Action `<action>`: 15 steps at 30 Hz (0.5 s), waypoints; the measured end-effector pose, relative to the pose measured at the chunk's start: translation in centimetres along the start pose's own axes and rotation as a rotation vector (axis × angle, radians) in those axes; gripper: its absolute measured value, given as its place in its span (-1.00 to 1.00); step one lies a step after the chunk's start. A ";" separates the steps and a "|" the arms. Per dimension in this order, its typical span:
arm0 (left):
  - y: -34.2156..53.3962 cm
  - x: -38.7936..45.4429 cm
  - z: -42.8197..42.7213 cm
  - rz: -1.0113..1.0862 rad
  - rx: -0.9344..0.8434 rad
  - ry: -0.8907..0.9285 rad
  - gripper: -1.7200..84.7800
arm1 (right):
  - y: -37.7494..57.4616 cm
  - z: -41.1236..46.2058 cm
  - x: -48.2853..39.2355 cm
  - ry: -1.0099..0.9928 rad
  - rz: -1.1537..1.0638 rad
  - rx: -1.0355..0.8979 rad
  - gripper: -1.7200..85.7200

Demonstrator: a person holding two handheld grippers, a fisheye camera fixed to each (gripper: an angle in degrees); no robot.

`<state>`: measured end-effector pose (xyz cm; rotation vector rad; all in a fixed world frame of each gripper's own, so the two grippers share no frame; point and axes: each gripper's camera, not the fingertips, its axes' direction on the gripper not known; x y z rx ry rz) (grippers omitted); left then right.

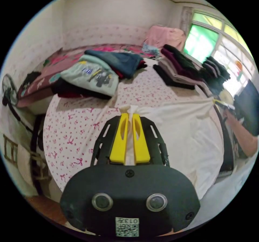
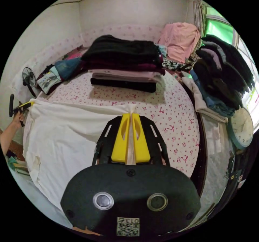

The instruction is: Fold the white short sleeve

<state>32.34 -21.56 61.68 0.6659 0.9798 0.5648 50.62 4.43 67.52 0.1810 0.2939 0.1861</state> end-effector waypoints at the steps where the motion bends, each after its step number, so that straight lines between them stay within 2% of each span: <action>1: 1.0 1.3 -1.5 0.079 0.025 0.025 -0.92 | 0.6 -0.9 -0.1 -0.002 -0.008 0.026 -0.95; 4: 5.4 3.9 -2.8 0.239 -0.056 0.014 -0.90 | 4.7 -3.5 -0.4 0.051 -0.039 0.045 -0.94; 8: 12.6 4.5 -0.5 0.259 -0.354 0.127 -0.84 | 10.8 -2.9 -0.6 0.092 -0.027 -0.130 -0.94; 12: 14.1 2.5 -3.2 0.142 -0.300 0.146 -0.82 | 12.9 -3.6 -0.3 0.101 0.053 -0.152 -0.94; 15: 12.0 0.6 -6.0 0.057 -0.156 0.156 -0.80 | 12.3 -3.9 -0.2 0.102 0.067 -0.153 -0.94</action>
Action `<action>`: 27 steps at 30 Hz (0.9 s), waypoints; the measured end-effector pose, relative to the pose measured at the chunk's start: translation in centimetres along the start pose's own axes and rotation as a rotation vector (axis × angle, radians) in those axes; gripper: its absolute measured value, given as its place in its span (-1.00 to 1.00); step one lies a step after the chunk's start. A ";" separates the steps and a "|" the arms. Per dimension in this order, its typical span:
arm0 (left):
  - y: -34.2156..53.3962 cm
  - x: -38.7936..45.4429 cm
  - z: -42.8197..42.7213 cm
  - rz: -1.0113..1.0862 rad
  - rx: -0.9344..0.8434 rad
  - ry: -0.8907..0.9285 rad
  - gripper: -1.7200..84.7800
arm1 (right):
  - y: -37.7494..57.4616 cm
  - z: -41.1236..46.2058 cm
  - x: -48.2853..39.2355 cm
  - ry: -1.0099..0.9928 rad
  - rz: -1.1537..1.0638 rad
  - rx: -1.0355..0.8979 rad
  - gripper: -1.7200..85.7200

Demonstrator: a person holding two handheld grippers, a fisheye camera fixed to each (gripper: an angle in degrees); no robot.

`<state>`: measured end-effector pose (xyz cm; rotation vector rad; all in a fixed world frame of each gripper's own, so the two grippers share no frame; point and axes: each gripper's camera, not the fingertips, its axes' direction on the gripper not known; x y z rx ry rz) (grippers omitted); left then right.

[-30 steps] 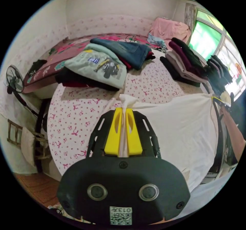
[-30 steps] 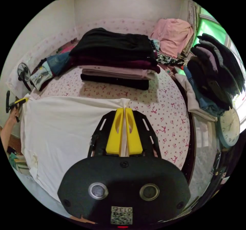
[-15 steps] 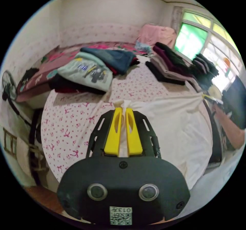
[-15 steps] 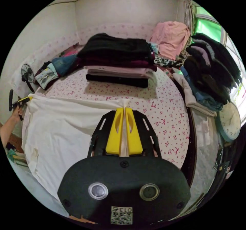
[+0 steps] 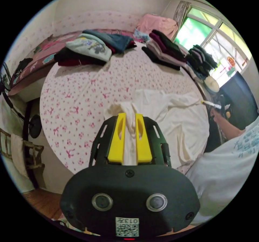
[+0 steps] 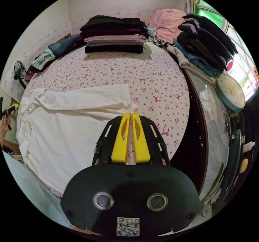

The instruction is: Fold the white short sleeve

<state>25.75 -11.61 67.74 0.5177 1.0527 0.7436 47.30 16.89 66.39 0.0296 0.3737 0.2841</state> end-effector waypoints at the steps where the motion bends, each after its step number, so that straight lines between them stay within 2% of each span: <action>1: -1.2 -0.2 -0.6 -0.004 0.043 0.003 -0.79 | -0.2 0.0 0.0 0.004 0.000 -0.003 -0.95; 3: -3.5 0.1 0.0 0.008 0.042 0.021 -0.77 | -1.0 0.0 -0.2 0.013 0.008 -0.020 -0.95; 7: -8.5 2.8 5.4 0.124 -0.096 -0.025 -0.75 | -2.1 0.0 -0.2 0.014 0.024 -0.047 -0.95; 10: -11.0 4.3 9.0 0.177 -0.216 -0.123 -0.87 | -3.1 -0.5 -0.1 0.018 -0.004 -0.057 -0.95; 12: -12.1 5.0 9.8 0.249 -0.247 -0.115 -0.92 | -4.2 -1.5 0.1 0.015 -0.040 -0.039 -0.95; 16: -16.2 5.0 7.5 0.330 -0.151 -0.183 -0.95 | -7.0 -3.4 0.9 -0.015 -0.068 0.040 -0.95; 20: -21.6 3.1 3.6 0.261 0.055 -0.234 -0.95 | -12.0 -4.2 1.1 -0.030 -0.110 0.128 -0.95; 22: -23.5 2.3 2.9 0.234 0.102 -0.249 -0.95 | -14.6 -3.9 0.8 -0.063 -0.132 0.152 -0.95; 27: -26.6 2.1 4.9 0.296 0.082 -0.342 -0.95 | -21.4 -0.4 -0.7 -0.048 -0.178 0.094 -0.94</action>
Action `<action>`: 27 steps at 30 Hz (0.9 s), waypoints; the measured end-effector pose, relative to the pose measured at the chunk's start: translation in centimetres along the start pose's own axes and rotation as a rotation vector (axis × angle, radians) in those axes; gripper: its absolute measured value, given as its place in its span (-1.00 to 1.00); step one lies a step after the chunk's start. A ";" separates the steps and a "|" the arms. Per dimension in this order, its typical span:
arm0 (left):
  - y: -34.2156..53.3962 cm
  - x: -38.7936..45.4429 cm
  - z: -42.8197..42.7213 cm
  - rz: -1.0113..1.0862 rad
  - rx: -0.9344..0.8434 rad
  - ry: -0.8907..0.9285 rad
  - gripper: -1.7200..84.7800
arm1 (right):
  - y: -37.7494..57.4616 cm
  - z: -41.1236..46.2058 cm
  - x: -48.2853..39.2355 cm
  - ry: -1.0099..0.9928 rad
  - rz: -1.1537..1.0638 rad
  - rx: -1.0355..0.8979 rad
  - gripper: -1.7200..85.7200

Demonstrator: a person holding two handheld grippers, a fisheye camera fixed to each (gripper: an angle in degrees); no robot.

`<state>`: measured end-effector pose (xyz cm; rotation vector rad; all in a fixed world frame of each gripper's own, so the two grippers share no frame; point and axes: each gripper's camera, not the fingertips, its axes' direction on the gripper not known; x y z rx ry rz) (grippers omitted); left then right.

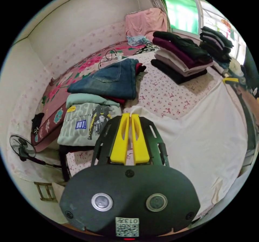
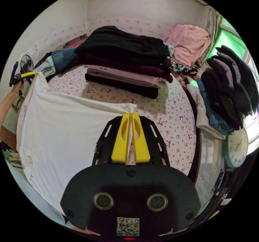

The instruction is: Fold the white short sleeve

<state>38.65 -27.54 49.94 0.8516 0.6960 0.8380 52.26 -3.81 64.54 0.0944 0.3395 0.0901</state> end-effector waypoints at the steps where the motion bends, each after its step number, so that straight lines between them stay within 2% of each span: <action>1: -0.4 0.1 0.8 0.021 -0.012 -0.025 -0.95 | -0.5 0.6 0.0 -0.002 -0.001 -0.014 -0.94; 4: -0.8 -0.5 3.6 -0.002 -0.077 -0.030 -0.95 | -2.1 3.4 0.4 0.009 0.024 -0.109 -0.92; 7: 0.0 -2.7 6.4 -0.130 -0.201 0.004 -0.95 | -2.4 5.8 0.8 0.024 0.065 -0.213 -0.88; 11: 3.5 -7.0 4.7 -0.353 -0.129 0.092 -0.93 | -1.8 5.2 2.4 -0.003 0.167 -0.190 -0.78; 13: 5.5 -7.9 3.4 -0.375 -0.121 0.106 -0.91 | -1.3 4.2 3.7 -0.044 0.240 -0.166 -0.77; 18: 10.9 -7.0 1.5 -0.233 -0.194 0.197 -0.82 | 1.3 1.7 6.6 -0.155 0.436 -0.039 -0.81; 21: 13.2 -5.8 1.3 -0.187 -0.232 0.236 -0.78 | 1.9 1.5 8.3 -0.198 0.542 -0.065 -0.85; 24: 13.8 -4.2 2.3 -0.132 -0.289 0.257 -0.84 | 0.7 -0.2 6.8 -0.215 0.499 -0.019 -0.87; 27: 13.7 -3.1 2.7 -0.068 -0.306 0.153 -0.93 | -0.9 -1.1 3.5 -0.260 0.385 -0.035 -0.89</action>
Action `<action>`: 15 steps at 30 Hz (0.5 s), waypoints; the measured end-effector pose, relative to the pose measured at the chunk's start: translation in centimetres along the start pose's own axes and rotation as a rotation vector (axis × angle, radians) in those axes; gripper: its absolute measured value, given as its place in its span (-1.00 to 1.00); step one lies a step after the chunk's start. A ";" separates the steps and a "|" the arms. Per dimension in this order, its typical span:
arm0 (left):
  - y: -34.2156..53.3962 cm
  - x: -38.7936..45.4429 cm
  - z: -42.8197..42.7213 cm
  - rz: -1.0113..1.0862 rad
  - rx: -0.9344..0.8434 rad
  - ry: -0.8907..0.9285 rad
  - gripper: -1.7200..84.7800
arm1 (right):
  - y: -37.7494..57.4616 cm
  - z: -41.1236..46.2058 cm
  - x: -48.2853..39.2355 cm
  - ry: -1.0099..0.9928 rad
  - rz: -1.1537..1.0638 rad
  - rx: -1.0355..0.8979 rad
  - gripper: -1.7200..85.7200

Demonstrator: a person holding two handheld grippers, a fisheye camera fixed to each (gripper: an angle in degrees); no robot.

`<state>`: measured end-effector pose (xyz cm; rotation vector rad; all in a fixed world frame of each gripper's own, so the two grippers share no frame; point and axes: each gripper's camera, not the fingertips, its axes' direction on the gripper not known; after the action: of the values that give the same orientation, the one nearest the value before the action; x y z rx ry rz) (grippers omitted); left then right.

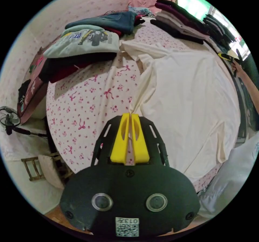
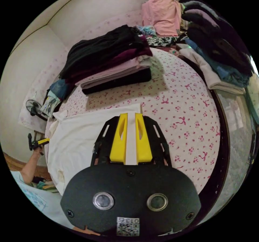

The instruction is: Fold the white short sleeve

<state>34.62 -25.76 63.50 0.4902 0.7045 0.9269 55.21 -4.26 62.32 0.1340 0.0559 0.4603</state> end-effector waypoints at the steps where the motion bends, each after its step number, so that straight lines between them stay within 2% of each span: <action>1: -0.1 -0.2 0.0 -0.012 -0.009 -0.034 -0.94 | 0.1 0.0 -0.8 -0.002 -0.023 -0.005 -0.90; 4: 0.8 -2.4 -0.2 -0.083 0.010 -0.076 -0.95 | 1.0 0.7 -4.5 0.013 -0.143 -0.039 -0.92; 8: 3.1 -7.6 0.6 -0.284 0.047 0.139 -0.96 | 2.8 2.6 -7.2 0.183 -0.246 -0.118 -0.94; 11: 4.4 -9.9 -0.5 -0.434 0.137 0.140 -0.96 | 3.3 1.9 -7.4 0.216 -0.226 -0.087 -0.95; 13: 3.5 -9.5 -1.1 -0.398 0.220 0.183 -0.96 | 3.2 1.5 -8.1 0.241 -0.251 -0.065 -0.95; 15: 1.0 -8.0 -0.7 -0.306 0.204 0.192 -0.96 | 2.8 1.7 -10.2 0.261 -0.334 -0.053 -0.96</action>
<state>30.30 -32.00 66.29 0.4603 1.0247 0.6215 45.01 -6.47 64.61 0.0109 0.3171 0.1429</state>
